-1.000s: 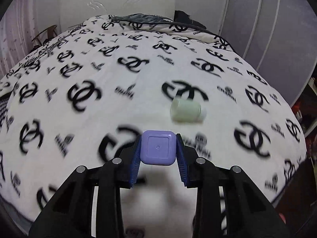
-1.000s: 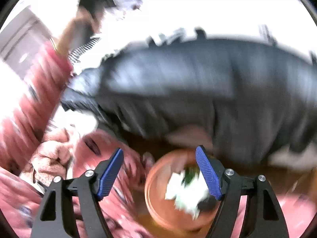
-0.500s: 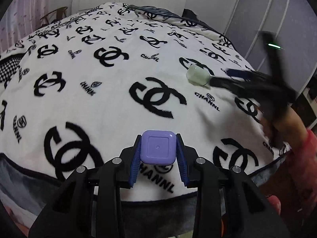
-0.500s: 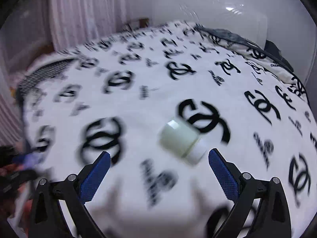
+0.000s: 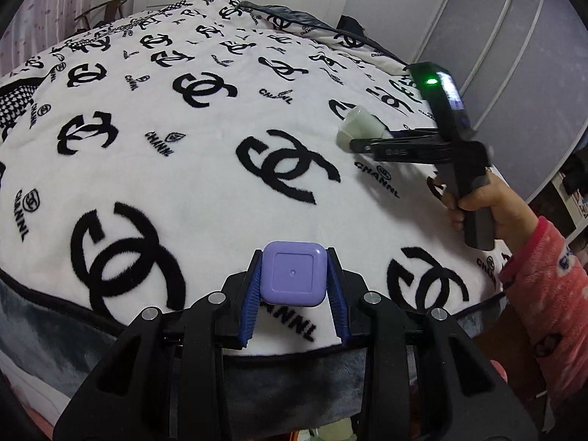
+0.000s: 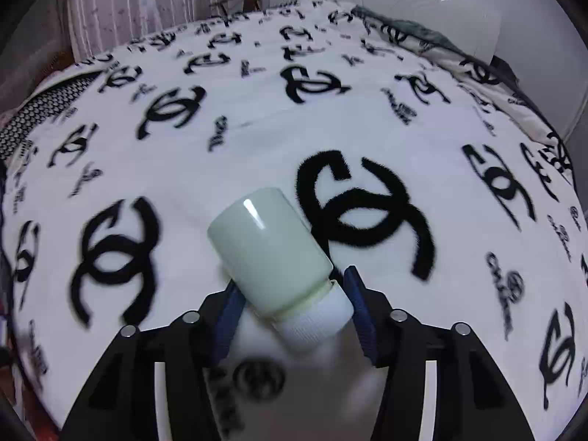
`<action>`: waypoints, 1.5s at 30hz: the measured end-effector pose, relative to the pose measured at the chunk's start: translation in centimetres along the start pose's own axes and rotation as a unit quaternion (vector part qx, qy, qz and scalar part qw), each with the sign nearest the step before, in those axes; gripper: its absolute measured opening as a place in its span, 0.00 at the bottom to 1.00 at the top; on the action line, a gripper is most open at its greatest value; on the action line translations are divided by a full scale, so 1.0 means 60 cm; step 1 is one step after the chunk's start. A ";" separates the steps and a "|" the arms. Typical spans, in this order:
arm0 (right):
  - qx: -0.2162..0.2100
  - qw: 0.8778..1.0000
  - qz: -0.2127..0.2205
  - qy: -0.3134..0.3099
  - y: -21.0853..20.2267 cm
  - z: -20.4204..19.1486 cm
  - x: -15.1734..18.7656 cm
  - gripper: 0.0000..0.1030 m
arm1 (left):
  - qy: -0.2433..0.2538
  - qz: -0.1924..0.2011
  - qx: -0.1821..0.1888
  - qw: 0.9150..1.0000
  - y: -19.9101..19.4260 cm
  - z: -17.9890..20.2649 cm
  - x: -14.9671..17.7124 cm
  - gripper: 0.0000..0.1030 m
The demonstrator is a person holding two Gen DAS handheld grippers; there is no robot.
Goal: Collect trash
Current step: 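Carry purple cap with left tool while right tool carries pale bottle, both releasing into bin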
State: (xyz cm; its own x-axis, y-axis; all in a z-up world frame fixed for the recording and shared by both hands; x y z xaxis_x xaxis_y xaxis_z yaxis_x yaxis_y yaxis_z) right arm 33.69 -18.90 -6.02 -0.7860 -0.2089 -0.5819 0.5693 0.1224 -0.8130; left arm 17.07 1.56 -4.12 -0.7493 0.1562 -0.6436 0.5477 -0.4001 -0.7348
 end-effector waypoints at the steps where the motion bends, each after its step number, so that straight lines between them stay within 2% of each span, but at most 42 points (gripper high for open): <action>1: -0.002 1.000 0.007 0.004 -0.016 0.001 0.006 0.50 | 0.001 0.001 0.000 1.000 -0.003 0.003 0.003 0.31; 5: -0.032 0.999 0.031 0.022 -0.089 0.000 0.037 0.47 | 0.008 0.003 -0.004 1.000 -0.028 0.017 0.019 0.31; 9: -0.076 0.996 0.047 0.029 -0.171 -0.025 0.101 0.45 | 0.015 0.006 0.002 1.000 -0.060 0.036 0.045 0.31; 13: -0.120 0.991 0.056 0.019 -0.257 -0.069 0.211 0.44 | 0.032 0.002 0.008 0.999 -0.086 0.069 0.092 0.31; 19: -0.165 0.985 0.028 0.026 -0.301 -0.124 0.379 0.42 | 0.066 -0.029 0.028 0.997 -0.081 0.131 0.199 0.31; 22: -0.184 0.982 0.001 0.040 -0.292 -0.145 0.463 0.42 | 0.066 -0.072 0.042 0.994 -0.043 0.151 0.270 0.31; 25: -0.181 0.981 -0.036 0.052 -0.261 -0.158 0.539 0.42 | 0.070 -0.119 0.040 0.990 0.007 0.168 0.344 0.31; 27: -0.168 0.981 -0.074 0.067 -0.221 -0.163 0.591 0.42 | 0.062 -0.167 0.042 0.983 0.053 0.171 0.394 0.31; 32: -0.111 0.971 -0.194 0.090 -0.096 -0.174 0.702 0.42 | 0.036 -0.284 0.035 0.957 0.165 0.167 0.498 0.31; 35: -0.085 0.962 -0.242 0.091 -0.052 -0.184 0.731 0.43 | 0.018 -0.332 0.046 0.942 0.206 0.167 0.531 0.31; 36: -0.078 0.960 -0.252 0.090 -0.045 -0.187 0.734 0.50 | 0.009 -0.342 0.043 0.939 0.215 0.164 0.537 0.32; 37: -0.069 0.960 -0.256 0.088 -0.041 -0.190 0.734 0.61 | 0.001 -0.351 0.039 0.936 0.224 0.160 0.543 0.35; 38: -0.062 0.962 -0.250 0.089 -0.042 -0.191 0.732 0.82 | -0.011 -0.360 0.037 0.932 0.233 0.156 0.550 0.41; 39: -0.060 0.965 -0.242 0.086 -0.043 -0.192 0.728 0.84 | -0.020 -0.364 0.031 0.931 0.240 0.150 0.553 0.54; 40: -0.060 0.965 -0.240 0.082 -0.045 -0.194 0.728 0.84 | -0.024 -0.365 0.023 0.931 0.243 0.147 0.558 0.58; 45: -0.052 0.962 -0.250 0.097 -0.038 -0.184 0.739 0.84 | -0.033 -0.369 0.025 0.929 0.248 0.142 0.563 0.63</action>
State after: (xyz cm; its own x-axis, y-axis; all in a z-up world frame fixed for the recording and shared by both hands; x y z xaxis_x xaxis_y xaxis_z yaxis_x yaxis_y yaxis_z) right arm -5.13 -17.75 -30.19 -0.9914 -0.0825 -0.1019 0.0884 0.1532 -0.9842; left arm -3.28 -6.84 -35.00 -0.9358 0.3495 0.0462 -0.1397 -0.2471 -0.9589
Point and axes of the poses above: each gripper's, at about its wrist camera, not at the fingertips, and y roughly the way its jaws point, z to its right, x to its underside, the point moved 5 cm from there along y, roughly the way its jaws point, and after that the axes turned 5 degrees about y, right-handed, at the moved point
